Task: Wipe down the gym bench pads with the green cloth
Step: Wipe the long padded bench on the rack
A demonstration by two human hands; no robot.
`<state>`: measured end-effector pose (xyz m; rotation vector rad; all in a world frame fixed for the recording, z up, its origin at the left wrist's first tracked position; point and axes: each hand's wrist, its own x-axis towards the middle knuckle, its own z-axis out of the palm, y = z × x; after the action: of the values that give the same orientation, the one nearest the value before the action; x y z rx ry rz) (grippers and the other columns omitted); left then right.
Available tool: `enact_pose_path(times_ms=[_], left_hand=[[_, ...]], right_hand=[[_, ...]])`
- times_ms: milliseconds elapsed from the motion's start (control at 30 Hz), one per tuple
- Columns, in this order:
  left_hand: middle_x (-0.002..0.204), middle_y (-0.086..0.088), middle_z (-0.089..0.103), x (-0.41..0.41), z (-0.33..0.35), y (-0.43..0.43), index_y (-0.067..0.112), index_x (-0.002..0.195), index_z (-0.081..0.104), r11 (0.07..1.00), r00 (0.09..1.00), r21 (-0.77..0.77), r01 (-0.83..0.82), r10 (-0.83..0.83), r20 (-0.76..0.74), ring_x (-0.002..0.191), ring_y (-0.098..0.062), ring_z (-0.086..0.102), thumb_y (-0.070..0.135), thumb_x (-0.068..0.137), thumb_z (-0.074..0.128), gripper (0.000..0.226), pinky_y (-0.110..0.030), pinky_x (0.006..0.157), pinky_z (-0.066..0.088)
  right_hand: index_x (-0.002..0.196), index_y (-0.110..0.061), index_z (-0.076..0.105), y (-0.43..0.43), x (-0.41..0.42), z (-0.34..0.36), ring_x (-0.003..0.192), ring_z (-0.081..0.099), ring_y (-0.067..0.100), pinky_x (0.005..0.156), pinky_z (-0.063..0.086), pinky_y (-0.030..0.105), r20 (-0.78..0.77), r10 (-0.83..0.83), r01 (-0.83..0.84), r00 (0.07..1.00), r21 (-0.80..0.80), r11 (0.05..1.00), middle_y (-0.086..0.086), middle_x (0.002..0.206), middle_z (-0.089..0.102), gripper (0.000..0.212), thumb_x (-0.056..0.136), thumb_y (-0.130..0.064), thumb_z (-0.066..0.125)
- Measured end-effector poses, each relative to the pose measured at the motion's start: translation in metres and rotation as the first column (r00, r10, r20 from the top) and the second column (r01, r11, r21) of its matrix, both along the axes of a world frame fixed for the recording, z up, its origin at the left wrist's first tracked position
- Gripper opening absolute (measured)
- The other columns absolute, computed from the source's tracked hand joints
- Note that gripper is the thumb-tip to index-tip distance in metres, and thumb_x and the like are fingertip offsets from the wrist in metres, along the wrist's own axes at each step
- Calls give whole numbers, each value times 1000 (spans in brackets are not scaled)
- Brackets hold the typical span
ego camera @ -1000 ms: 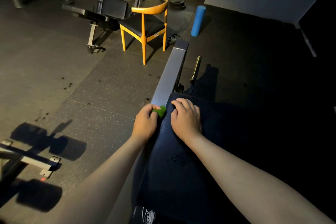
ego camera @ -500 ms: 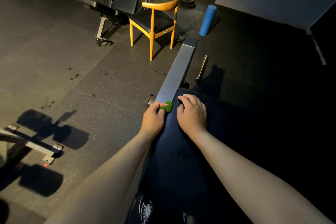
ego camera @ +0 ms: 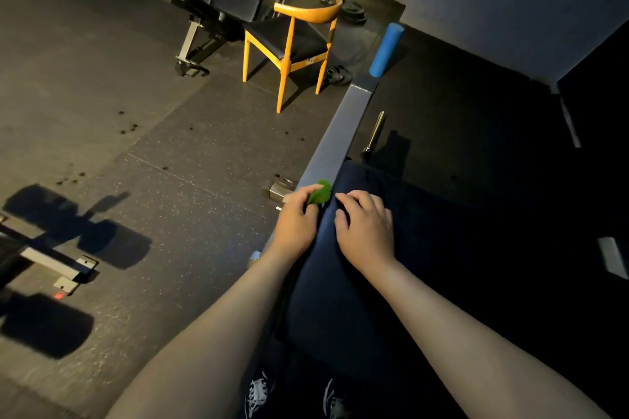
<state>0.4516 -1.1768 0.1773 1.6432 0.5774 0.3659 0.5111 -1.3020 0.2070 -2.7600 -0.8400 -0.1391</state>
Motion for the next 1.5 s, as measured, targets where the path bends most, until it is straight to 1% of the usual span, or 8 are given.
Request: enact_pose_path(times_ms=[133, 433, 700, 867, 1000, 1300, 1400, 1500], left_hand=[[119, 7, 66, 8, 2, -2, 16, 120, 68, 999, 1000, -30, 13, -12, 17, 110, -4, 57, 0, 96, 49, 34, 5, 84, 35], [106, 10, 72, -30, -15, -5, 23, 95, 73, 995, 997, -76, -71, 69, -21, 102, -5, 64, 7, 95, 54, 25, -19, 92, 48], [96, 9, 72, -83, -15, -23, 16, 87, 73, 982, 988, -110, -157, 157, -4, 91, 5, 63, 4, 94, 58, 20, -7, 80, 44], [109, 13, 73, -100, -6, -32, 18, 103, 75, 984, 989, -101, -149, 148, -22, 104, 4, 64, 3, 95, 55, 27, -7, 89, 43], [97, 15, 75, -120, -3, -46, 23, 90, 74, 956, 959, -94, -277, 270, -84, 97, -2, 67, 7, 93, 57, 24, -23, 91, 50], [92, -3, 64, -174, 13, -112, 14, 98, 63, 848, 844, 32, -528, 529, -87, 76, -8, 60, -1, 98, 45, 23, -14, 59, 45], [111, -9, 61, -181, 4, -134, 25, 100, 60, 785, 781, 59, -616, 619, -81, 99, -25, 59, 3, 95, 49, 25, -33, 83, 50], [124, -8, 51, -176, 7, -156, 20, 111, 60, 711, 704, 46, -702, 702, -110, 106, -22, 54, 5, 94, 51, 24, -40, 100, 46]], right_hand=[[131, -23, 62, 0, -6, -2, 127, 48, 18, 98, 39, 41, 39, -3, 3, 999, -8, 1000, -4, 133, 59, 35, 98, -28, 51], [142, -24, 49, 7, -18, -1, 137, 38, 17, 106, 33, 42, 31, -48, 51, 998, -112, 992, -5, 145, 48, 41, 102, -27, 42], [141, -23, 51, 2, -20, 0, 140, 36, 18, 110, 30, 42, -19, -27, 26, 999, -43, 999, -2, 147, 47, 41, 102, -26, 42], [128, -23, 62, -8, -40, 6, 128, 40, 17, 105, 30, 42, -24, 149, -149, 989, 3, 989, -3, 131, 53, 33, 98, -21, 46], [119, -24, 67, -21, -66, 2, 115, 44, 20, 93, 31, 42, -36, 290, -287, 956, 62, 956, -3, 118, 55, 30, 95, -19, 50], [119, -23, 63, -69, -92, 4, 118, 47, 22, 94, 36, 41, -57, 502, -496, 863, 90, 864, -4, 123, 57, 29, 96, -20, 47], [121, -21, 62, -89, -100, -1, 123, 47, 20, 101, 34, 40, -52, 556, -546, 830, 130, 828, -3, 127, 57, 29, 96, -19, 47], [121, -19, 62, -105, -105, -5, 126, 47, 20, 105, 34, 39, -48, 583, -567, 811, 177, 804, -2, 127, 58, 29, 96, -17, 48]])
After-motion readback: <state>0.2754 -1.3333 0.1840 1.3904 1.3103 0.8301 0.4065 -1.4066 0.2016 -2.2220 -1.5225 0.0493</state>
